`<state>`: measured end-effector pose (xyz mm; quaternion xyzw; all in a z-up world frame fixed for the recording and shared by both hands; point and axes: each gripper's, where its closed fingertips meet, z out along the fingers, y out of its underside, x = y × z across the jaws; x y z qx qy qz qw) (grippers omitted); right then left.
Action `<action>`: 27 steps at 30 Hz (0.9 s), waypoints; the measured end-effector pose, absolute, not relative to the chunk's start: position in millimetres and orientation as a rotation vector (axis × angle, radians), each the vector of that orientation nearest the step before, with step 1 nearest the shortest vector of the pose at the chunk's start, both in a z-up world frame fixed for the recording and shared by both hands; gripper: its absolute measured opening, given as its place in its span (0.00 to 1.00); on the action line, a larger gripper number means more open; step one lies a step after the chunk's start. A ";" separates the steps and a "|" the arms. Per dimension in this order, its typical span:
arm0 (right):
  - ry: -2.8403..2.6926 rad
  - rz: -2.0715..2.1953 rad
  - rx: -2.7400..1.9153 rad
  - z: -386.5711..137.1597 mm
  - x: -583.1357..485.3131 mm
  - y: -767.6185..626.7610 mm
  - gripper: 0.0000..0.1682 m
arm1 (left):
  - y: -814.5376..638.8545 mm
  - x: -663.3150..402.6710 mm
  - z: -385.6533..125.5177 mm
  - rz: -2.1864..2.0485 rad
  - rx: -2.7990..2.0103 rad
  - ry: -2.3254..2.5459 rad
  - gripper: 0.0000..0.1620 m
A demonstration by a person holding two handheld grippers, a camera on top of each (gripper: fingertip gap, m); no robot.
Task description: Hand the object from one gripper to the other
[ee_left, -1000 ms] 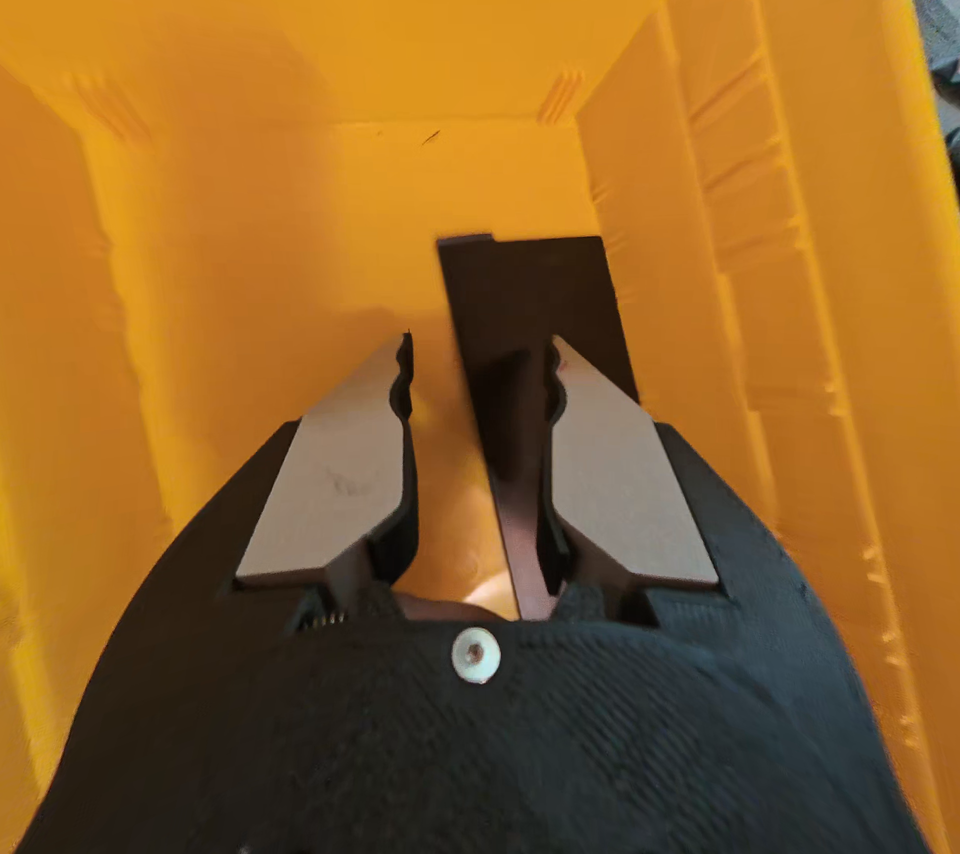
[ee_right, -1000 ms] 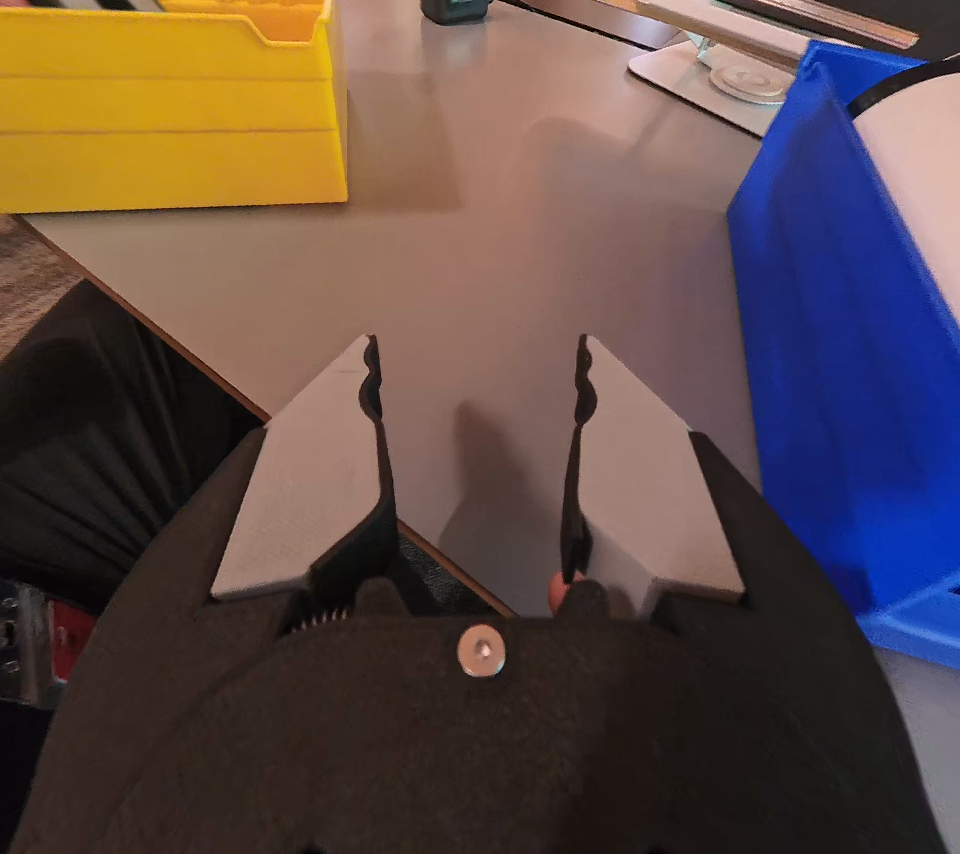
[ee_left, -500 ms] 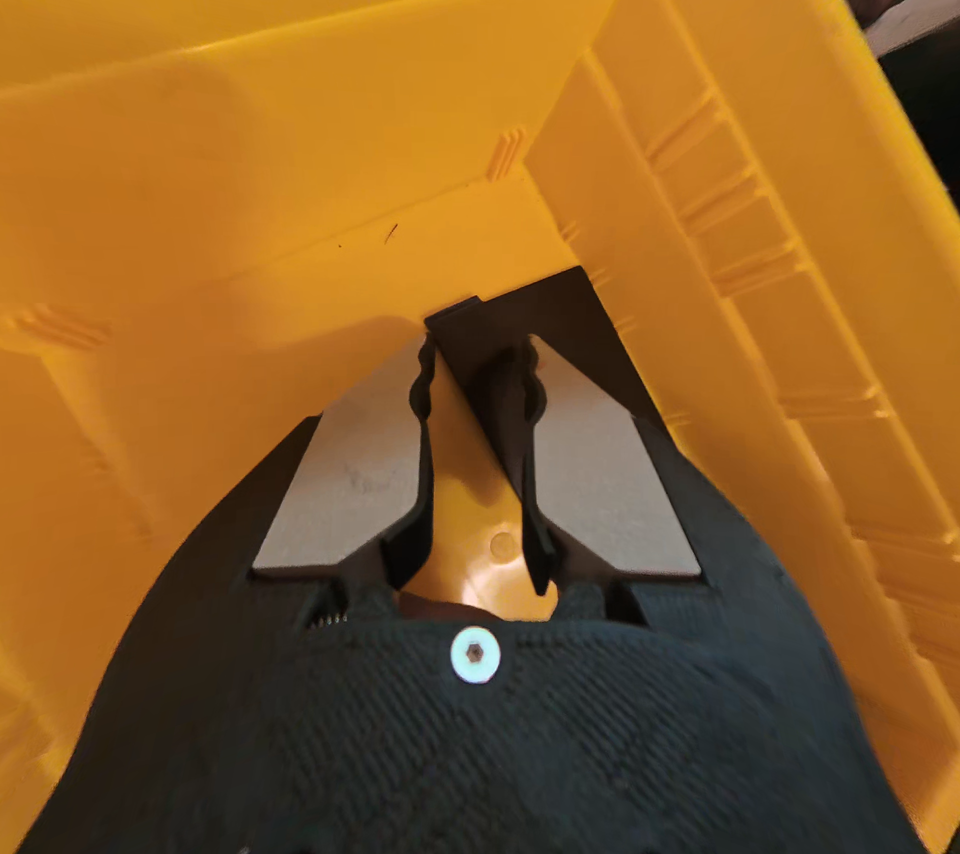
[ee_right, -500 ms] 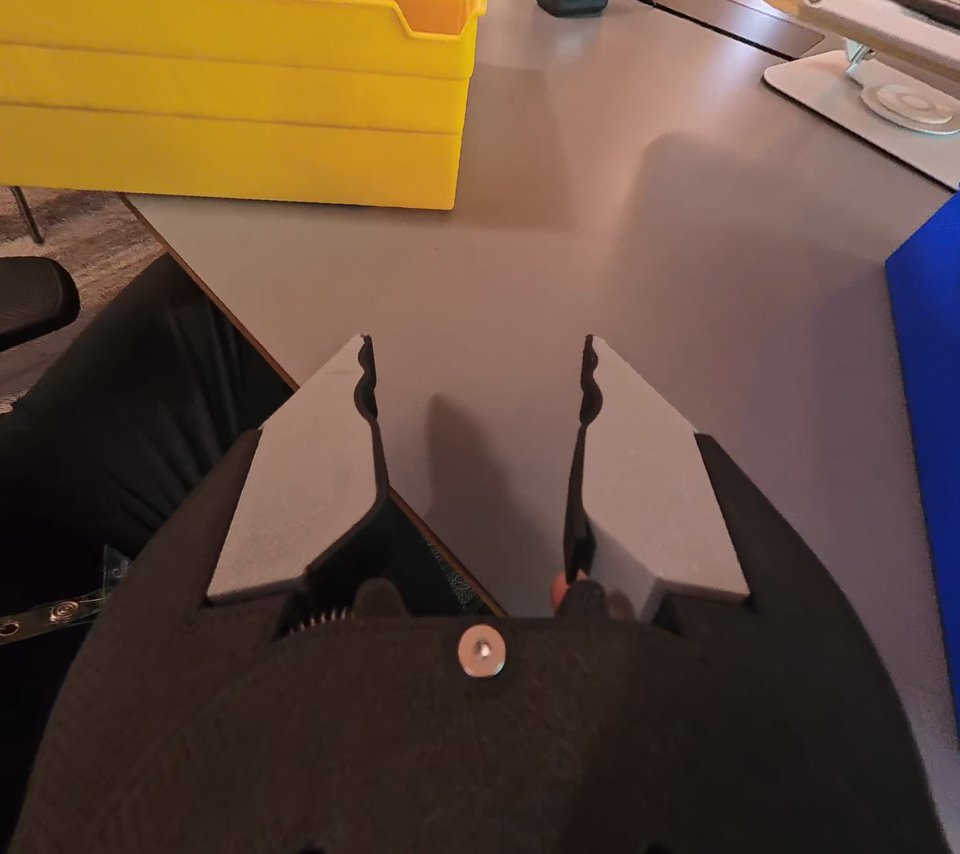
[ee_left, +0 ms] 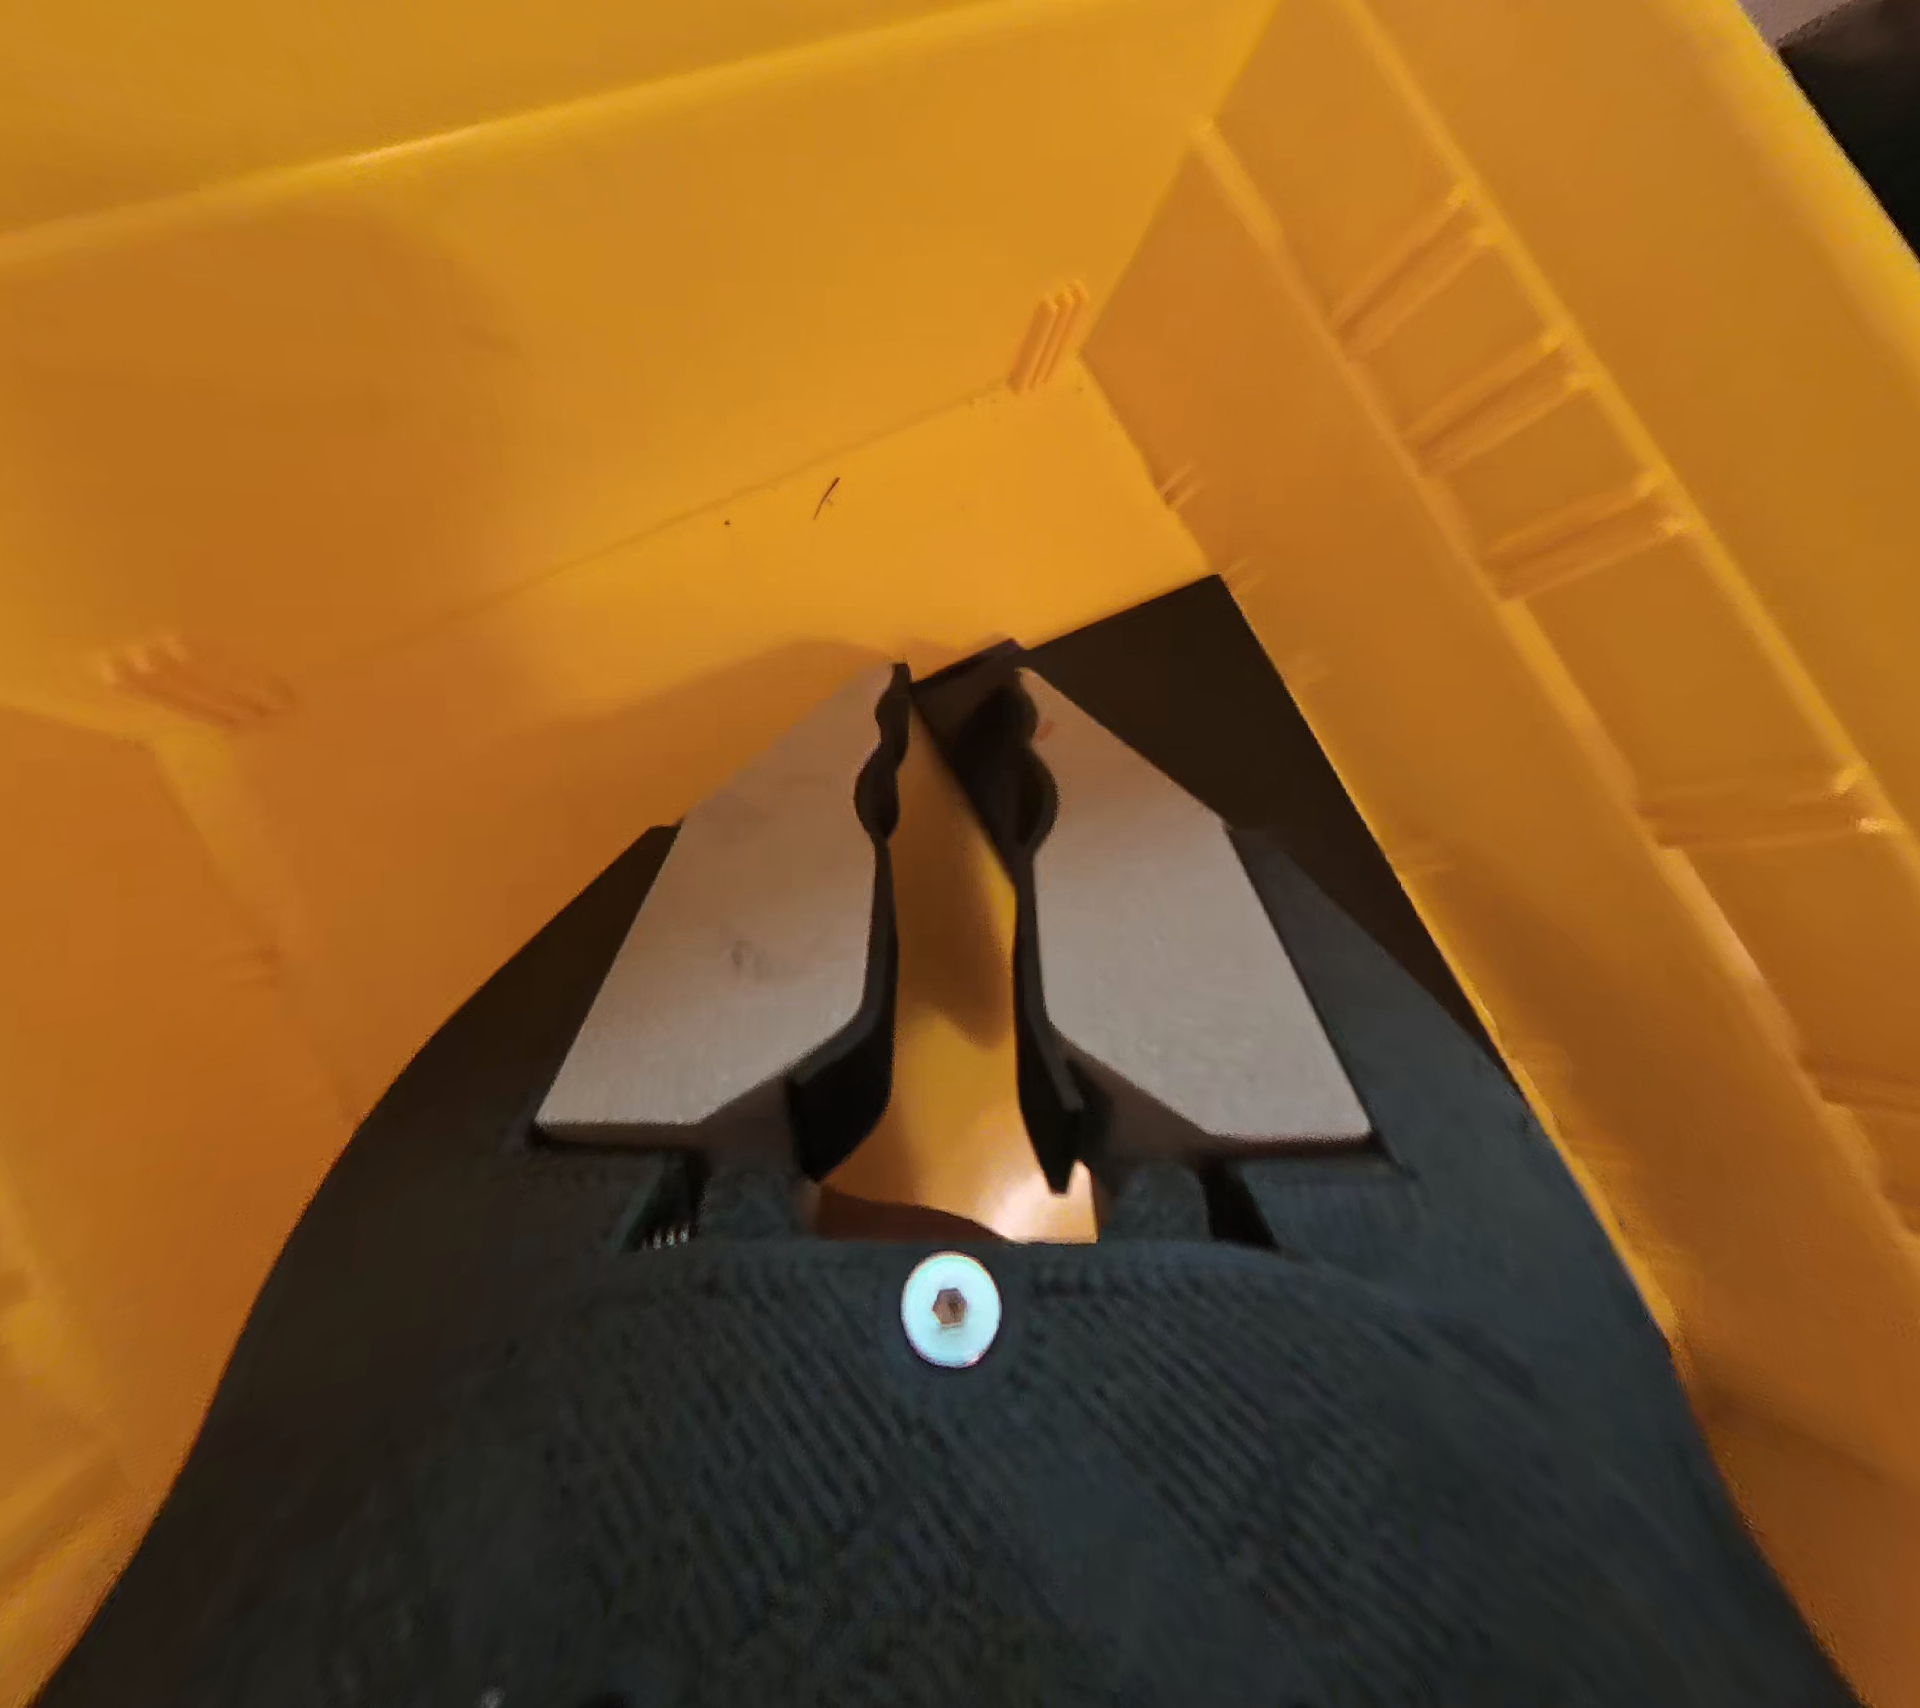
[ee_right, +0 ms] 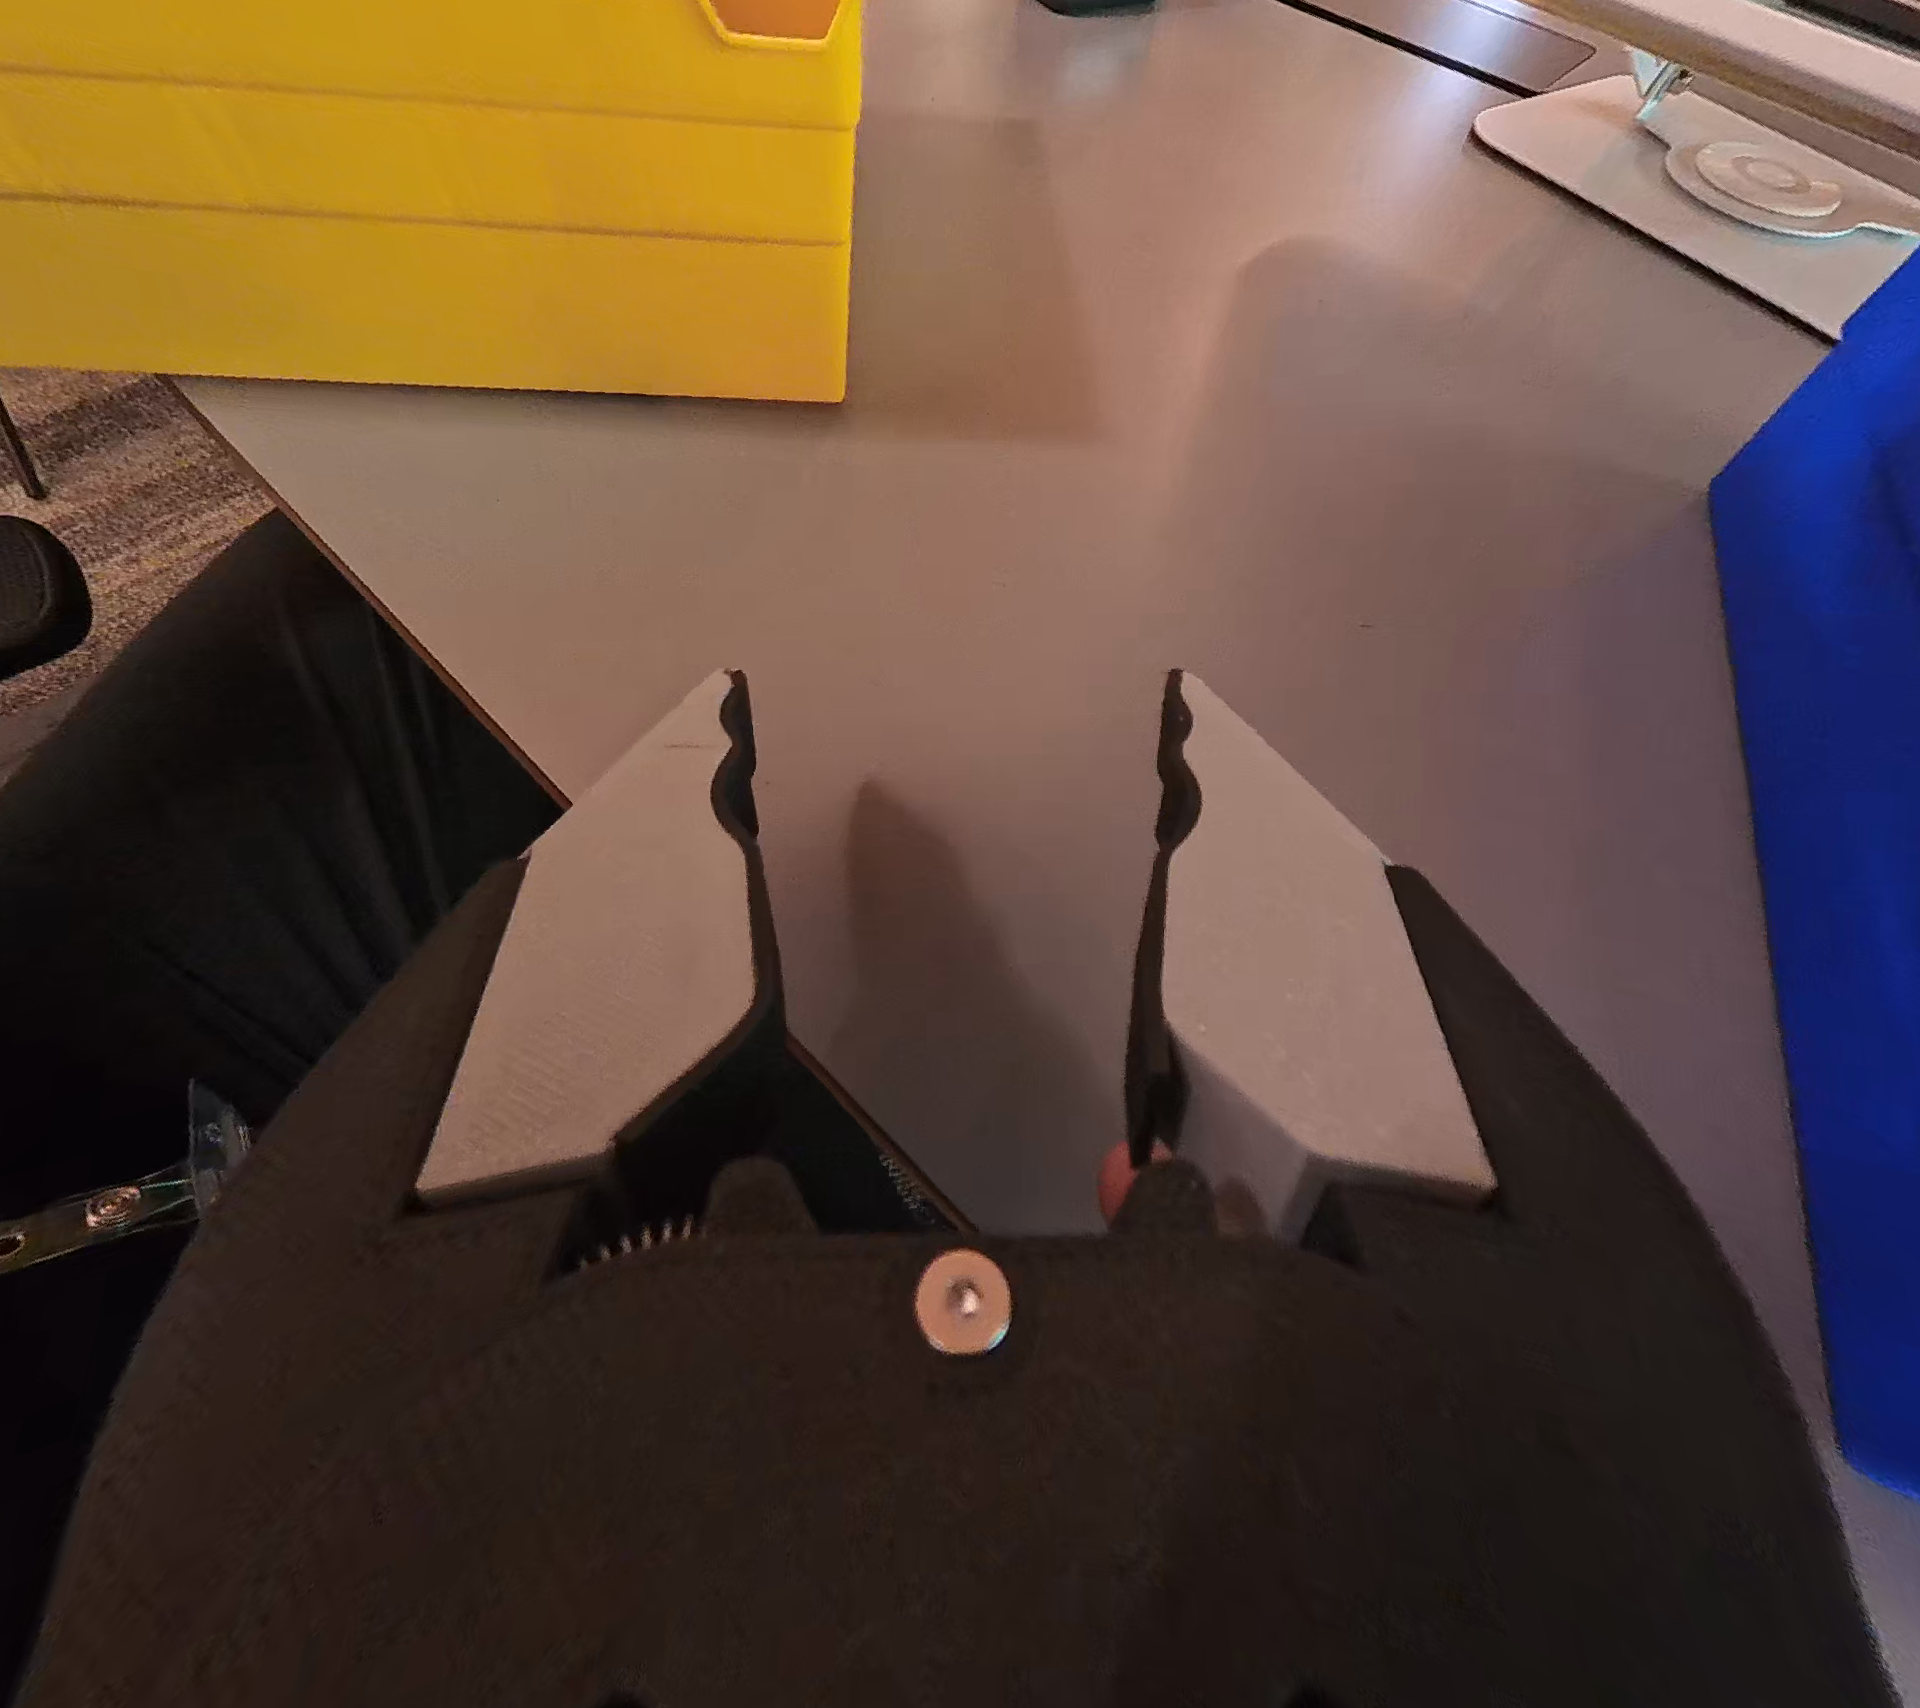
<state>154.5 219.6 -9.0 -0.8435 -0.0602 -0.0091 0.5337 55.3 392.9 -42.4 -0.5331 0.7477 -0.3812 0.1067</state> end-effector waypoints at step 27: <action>-0.025 -0.212 -1.879 35.7 201.5 163.8 0.41 | 423.7 -53.3 76.4 -0.899 -1.553 1.641 0.47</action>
